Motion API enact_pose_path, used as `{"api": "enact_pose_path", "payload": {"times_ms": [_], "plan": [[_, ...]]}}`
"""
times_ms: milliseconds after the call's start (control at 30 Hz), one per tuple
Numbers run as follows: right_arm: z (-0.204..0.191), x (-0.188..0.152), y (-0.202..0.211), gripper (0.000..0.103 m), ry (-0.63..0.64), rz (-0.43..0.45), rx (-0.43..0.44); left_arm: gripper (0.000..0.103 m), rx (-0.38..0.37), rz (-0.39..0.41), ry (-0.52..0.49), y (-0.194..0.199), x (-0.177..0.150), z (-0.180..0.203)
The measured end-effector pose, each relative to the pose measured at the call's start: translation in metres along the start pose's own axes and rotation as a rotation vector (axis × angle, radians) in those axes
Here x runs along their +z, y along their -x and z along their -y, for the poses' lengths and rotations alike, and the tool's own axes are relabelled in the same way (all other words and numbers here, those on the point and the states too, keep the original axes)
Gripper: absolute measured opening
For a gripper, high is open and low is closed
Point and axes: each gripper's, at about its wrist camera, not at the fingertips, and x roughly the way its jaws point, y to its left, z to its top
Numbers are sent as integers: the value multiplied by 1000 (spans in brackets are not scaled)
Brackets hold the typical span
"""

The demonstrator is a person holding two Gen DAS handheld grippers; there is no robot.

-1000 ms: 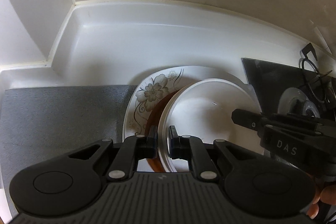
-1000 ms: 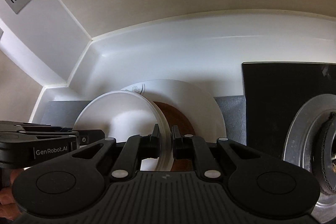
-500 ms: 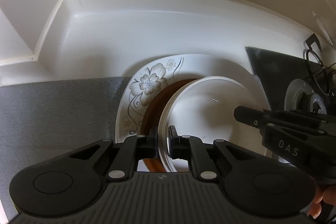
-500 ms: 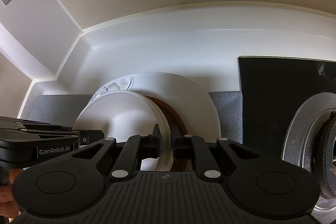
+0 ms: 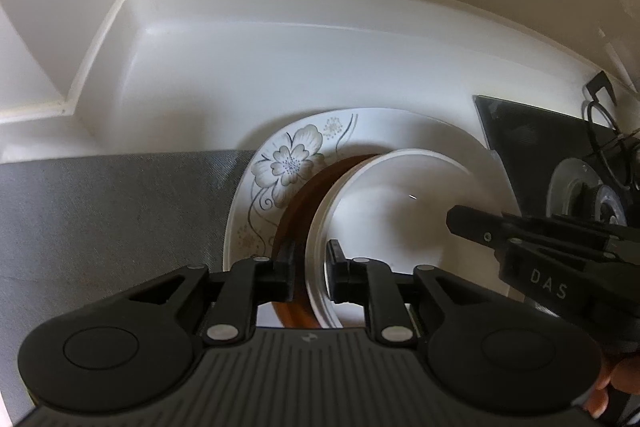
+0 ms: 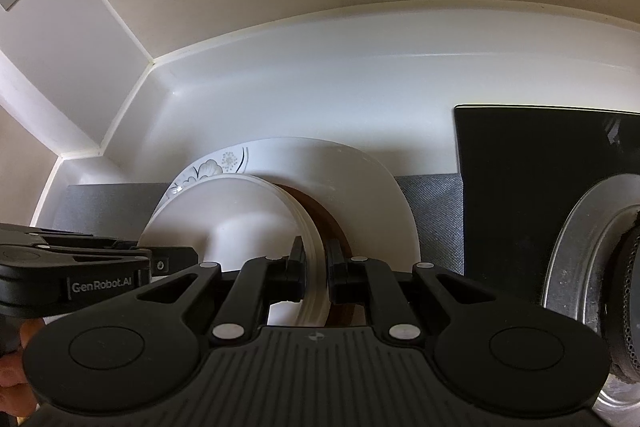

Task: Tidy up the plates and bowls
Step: 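Lower the white bowl onto the brown plate and open both tools, then withdraw both tools up and away from the stacked bowl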

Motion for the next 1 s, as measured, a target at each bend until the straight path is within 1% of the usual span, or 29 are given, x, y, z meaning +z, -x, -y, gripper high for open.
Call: {"api": "enact_pose_path", "payload": {"times_ms": [33, 67, 133, 167, 200, 233, 267, 300, 367, 400, 533, 667, 767, 833, 867, 933, 1000], "plan": [[0, 0, 1, 12, 1, 0, -4, 34, -17, -2, 4, 0, -1, -1], [0, -1, 1, 13, 5, 2, -11, 39, -40, -6, 12, 1, -1, -2], [1, -1, 3, 15, 1, 3, -4, 63, -76, 6, 22, 6, -3, -2], [2, -1, 3, 15, -3, -1, 2, 74, -76, 19, 22, 9, -4, 0], [3, 0, 3, 19, -8, -4, 10, 99, -38, 40, 23, 13, -5, 2], [4, 0, 4, 25, -10, -3, 18, 103, 5, 84, 25, 19, -7, 2], [4, 0, 5, 27, -10, 0, 22, 103, 22, 124, 19, 24, -8, 2], [4, 0, 7, 37, -6, 8, 22, 103, 16, 130, 18, 27, -8, 1], [1, -1, 12, 57, 8, 33, -12, 103, -1, 125, 46, 31, -6, -5], [0, -1, 15, 57, 20, 50, -22, 103, 7, 134, 55, 34, -7, -7], [0, -1, 31, 60, 29, 85, -11, 103, 41, 172, 69, 52, -12, -13], [0, -8, 59, 62, 26, 148, -29, 103, 51, 225, 76, 85, -26, -16], [-4, -22, 92, 67, 23, 200, -13, 103, 62, 299, 62, 119, -51, -16], [-12, -40, 115, 76, 51, 228, 1, 103, 71, 339, 59, 140, -72, -16], [-19, -51, 125, 77, 78, 240, 7, 103, 77, 354, 60, 148, -84, -16], [-32, -73, 142, 81, 134, 255, 1, 103, 89, 372, 63, 160, -106, -16], [-45, -95, 154, 81, 179, 270, -28, 103, 104, 373, 53, 166, -129, -13]]}}
